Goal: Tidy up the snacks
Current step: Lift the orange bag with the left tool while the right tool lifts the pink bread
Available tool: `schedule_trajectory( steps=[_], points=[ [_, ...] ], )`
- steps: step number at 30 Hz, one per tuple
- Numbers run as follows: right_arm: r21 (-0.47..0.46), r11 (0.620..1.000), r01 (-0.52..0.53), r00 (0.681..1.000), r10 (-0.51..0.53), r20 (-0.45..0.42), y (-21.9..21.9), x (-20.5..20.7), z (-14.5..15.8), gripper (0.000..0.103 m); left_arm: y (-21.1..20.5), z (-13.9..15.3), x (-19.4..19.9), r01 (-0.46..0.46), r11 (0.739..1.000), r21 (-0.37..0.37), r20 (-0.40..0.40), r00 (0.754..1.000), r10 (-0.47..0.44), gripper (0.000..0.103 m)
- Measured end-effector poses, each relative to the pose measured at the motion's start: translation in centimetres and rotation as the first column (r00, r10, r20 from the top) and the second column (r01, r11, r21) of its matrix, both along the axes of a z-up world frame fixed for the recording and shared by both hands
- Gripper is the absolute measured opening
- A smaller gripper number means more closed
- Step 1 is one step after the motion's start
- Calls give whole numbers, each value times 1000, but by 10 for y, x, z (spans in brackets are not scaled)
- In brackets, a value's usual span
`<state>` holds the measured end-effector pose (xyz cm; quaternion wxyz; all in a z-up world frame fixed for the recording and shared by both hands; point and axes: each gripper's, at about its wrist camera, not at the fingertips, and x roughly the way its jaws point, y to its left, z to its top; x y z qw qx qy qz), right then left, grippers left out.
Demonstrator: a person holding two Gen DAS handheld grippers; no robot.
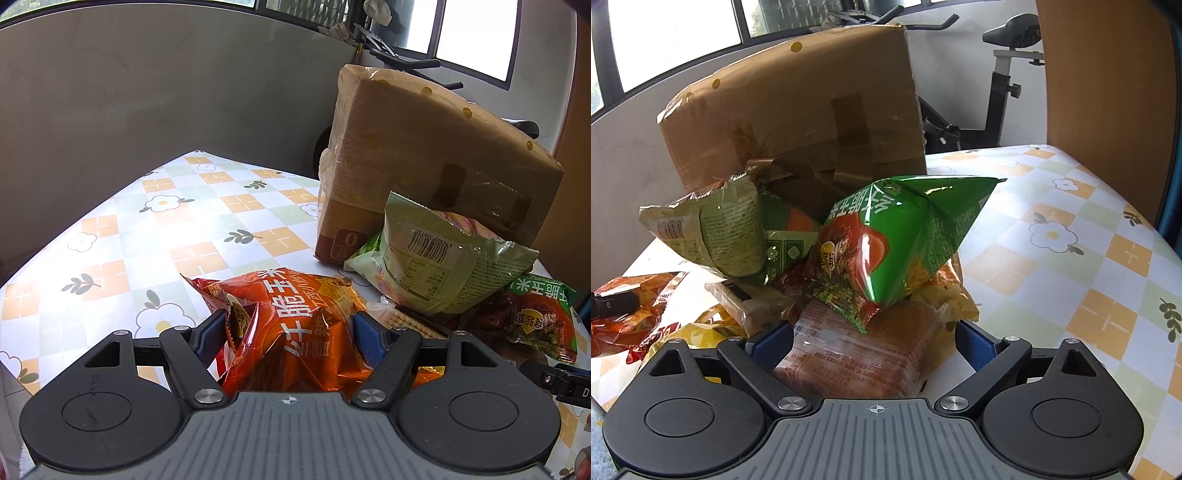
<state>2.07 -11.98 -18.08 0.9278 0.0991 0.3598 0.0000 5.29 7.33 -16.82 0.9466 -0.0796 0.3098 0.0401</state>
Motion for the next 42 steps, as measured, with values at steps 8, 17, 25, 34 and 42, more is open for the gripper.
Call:
schedule_trajectory(
  steps=[8, 17, 25, 34, 42],
  points=[
    [-14, 1000, 22, 999, -22, -37, 10, 20, -12, 99, 0, -4, 2, -13, 1000, -10, -4, 1000, 13, 76],
    [-31, 1000, -7, 1000, 7, -25, 9, 16, -12, 90, -1, -3, 0, -23, 1000, -12, -2, 1000, 23, 76],
    [-56, 998, -41, 999, 41, -10, 8, 8, -6, 83, 0, -2, -1, -15, 1000, -12, 3, 1000, 15, 76],
    [-54, 998, -36, 998, 33, -47, 7, 6, -8, 90, 1, -2, -1, -14, 1000, -17, -1, 1000, 14, 76],
    [3, 999, -38, 997, 38, -61, -2, 0, -6, 80, 2, -2, -2, -20, 1000, -22, 3, 1000, 20, 76]
  ],
)
